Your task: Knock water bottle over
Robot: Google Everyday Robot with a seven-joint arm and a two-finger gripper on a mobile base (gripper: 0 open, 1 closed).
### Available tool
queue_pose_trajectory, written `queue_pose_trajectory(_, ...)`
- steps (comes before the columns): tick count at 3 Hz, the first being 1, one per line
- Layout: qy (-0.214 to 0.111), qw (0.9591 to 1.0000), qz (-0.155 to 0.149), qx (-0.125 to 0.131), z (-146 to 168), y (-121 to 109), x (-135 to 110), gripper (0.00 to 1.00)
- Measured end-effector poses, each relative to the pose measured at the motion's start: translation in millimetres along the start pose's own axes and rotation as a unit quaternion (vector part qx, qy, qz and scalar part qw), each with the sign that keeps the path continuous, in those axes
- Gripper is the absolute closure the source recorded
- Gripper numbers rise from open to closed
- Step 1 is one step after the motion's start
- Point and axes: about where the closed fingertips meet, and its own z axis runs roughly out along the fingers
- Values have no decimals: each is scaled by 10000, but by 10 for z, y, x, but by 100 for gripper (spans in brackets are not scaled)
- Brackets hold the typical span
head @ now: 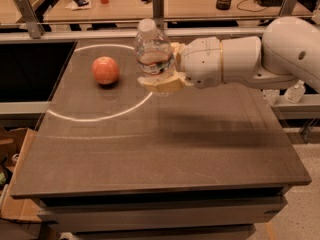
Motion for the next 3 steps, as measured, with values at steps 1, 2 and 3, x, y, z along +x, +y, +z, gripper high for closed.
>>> queue_pose_trajectory(1,222,9935,-862,-705,-8,-15,-110,100)
queue_pose_trajectory(2,722,9716,-1726,-1446,-43,55,-132,100)
queue_pose_trajectory(3,1398,9358,-2453,-2111,-66,144,-71,100)
